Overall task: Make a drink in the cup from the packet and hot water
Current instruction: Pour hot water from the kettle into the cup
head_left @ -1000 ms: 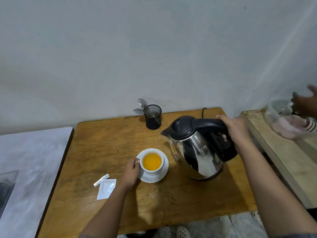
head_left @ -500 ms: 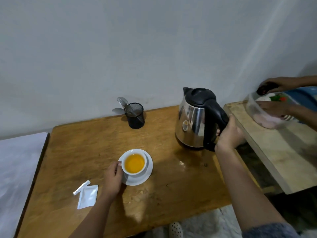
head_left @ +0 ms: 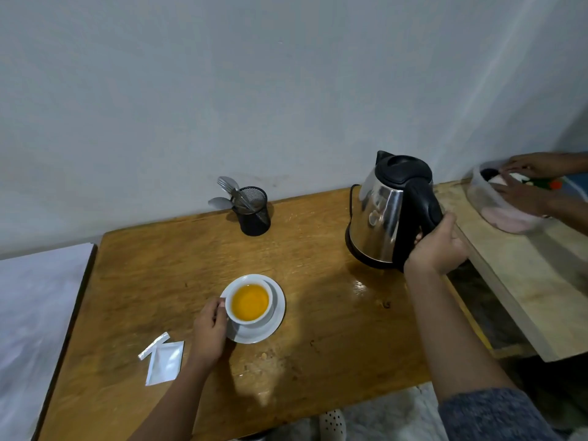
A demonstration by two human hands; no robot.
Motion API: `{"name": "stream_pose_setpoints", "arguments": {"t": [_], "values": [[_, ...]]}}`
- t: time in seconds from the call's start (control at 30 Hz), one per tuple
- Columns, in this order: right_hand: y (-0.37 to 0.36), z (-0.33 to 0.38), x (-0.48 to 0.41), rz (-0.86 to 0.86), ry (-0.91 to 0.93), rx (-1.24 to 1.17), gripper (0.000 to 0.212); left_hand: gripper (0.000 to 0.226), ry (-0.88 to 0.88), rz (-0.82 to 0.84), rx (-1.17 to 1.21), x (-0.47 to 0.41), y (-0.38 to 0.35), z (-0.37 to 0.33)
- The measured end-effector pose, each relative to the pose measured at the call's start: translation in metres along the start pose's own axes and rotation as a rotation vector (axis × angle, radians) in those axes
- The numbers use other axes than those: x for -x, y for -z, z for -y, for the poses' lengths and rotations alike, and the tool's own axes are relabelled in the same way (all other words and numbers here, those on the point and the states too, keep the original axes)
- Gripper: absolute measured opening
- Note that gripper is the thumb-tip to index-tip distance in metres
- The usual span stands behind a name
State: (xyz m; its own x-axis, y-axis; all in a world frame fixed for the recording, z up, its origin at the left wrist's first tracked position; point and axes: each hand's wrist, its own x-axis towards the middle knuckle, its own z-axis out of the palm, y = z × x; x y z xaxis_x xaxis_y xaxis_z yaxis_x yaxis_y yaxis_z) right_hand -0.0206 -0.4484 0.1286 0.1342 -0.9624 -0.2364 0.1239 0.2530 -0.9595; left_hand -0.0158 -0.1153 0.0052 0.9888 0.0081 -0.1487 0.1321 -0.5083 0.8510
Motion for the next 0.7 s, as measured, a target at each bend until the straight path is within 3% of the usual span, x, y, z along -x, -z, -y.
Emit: {"name": "stream_pose_setpoints", "arguments": {"t": [0.47, 0.7], "values": [[-0.006, -0.001, -0.027, 0.102, 0.149, 0.066, 0.048, 0.022, -0.044, 0.002, -0.027, -0.001, 0.000, 0.001], [0.003, -0.003, -0.055, 0.113, 0.098, 0.013, 0.047, 0.023, -0.029, 0.014, -0.020, -0.002, -0.001, 0.005]]}}
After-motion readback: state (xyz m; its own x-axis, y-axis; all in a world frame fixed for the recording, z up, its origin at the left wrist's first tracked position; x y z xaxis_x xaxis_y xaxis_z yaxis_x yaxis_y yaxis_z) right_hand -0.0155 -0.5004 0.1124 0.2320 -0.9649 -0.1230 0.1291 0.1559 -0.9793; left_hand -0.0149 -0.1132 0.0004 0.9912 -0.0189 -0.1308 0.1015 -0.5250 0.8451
